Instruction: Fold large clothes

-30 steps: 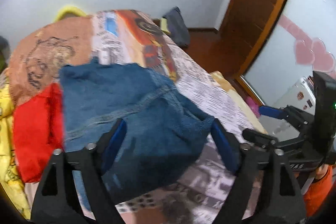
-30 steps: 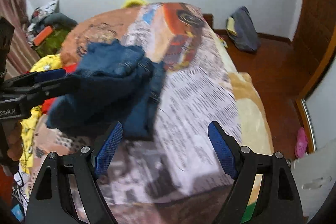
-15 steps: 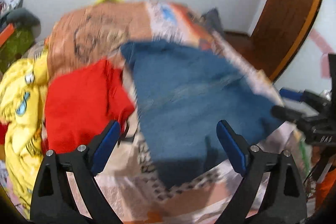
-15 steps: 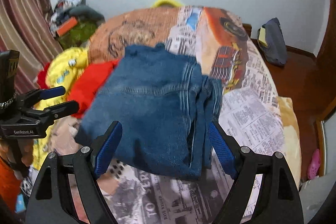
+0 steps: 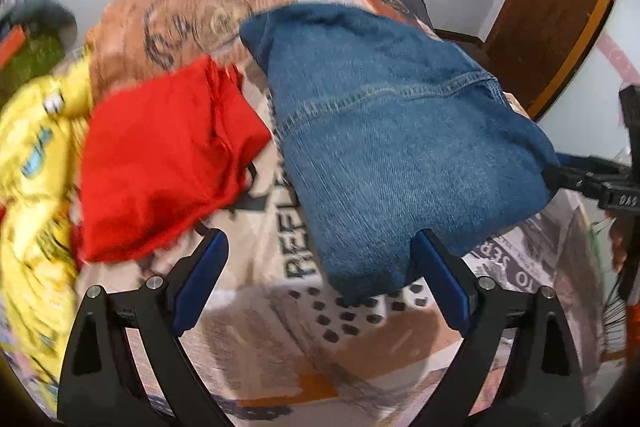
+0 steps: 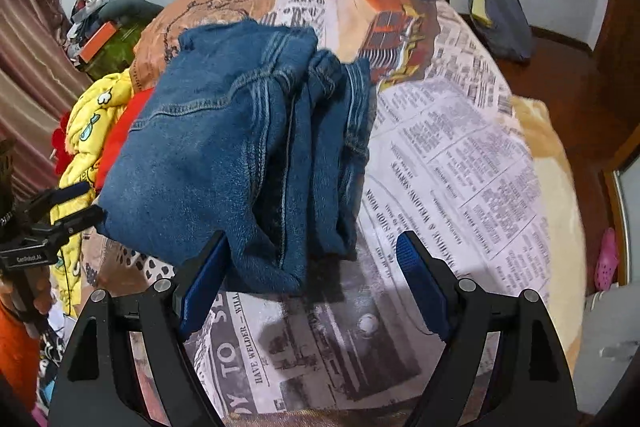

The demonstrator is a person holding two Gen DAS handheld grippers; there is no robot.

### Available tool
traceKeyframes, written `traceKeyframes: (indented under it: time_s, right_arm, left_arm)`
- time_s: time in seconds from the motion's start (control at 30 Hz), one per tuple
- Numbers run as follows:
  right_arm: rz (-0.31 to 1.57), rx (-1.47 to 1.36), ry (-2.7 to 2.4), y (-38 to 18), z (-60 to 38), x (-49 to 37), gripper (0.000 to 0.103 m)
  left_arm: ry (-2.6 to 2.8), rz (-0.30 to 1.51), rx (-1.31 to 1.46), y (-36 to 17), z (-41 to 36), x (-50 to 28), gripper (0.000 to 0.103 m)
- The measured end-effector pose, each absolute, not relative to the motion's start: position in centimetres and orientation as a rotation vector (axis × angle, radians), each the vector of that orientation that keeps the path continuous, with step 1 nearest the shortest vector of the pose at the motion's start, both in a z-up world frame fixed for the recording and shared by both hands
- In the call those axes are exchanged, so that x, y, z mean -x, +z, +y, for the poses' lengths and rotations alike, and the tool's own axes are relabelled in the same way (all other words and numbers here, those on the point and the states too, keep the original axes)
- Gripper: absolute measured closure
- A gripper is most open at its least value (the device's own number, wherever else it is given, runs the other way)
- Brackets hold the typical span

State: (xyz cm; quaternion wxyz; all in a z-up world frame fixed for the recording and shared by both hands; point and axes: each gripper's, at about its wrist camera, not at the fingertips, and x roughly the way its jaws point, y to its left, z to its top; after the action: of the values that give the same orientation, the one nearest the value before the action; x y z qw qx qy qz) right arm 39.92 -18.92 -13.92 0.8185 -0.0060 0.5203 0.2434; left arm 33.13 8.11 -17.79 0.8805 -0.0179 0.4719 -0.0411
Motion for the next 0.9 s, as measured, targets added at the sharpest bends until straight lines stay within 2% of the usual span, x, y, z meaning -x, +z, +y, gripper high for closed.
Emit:
traceKeyframes:
  time_s: [0.2, 0.43, 0.57, 0.73, 0.8, 0.9]
  right_arm:
    - [1.044, 0.055, 0.531, -12.6, -17.9, -40.8, 0.022]
    - [1.019, -0.016, 0.563, -11.8, -17.2, -44.2, 0.022]
    - [1.072, -0.055, 0.618, -13.2, -16.6, -46.4, 0.022]
    - [1.241, -0.126, 0.68, -18.2, -16.0, -49.7, 0.022]
    - [1.289, -0.228, 0.702, -19.5, -16.5, -50.6, 0.019]
    - [1.284, -0.223, 0.711, -19.8, -16.2, -50.9, 0.014]
  left_arm:
    - [-0.03, 0.906, 0.066, -15.3, 10.3, -35.0, 0.009]
    - [-0.104, 0.926, 0.194, -15.2, 11.9, -39.1, 0.009]
    - [-0.189, 1.018, 0.277, -17.8, 11.8, -42.1, 0.009]
    - [-0.238, 1.112, 0.433, -21.8, 12.4, -45.3, 0.009]
    - [-0.261, 1.133, 0.482, -23.0, 12.5, -46.2, 0.009]
    - [-0.299, 1.144, 0.562, -24.4, 12.5, -47.4, 0.009]
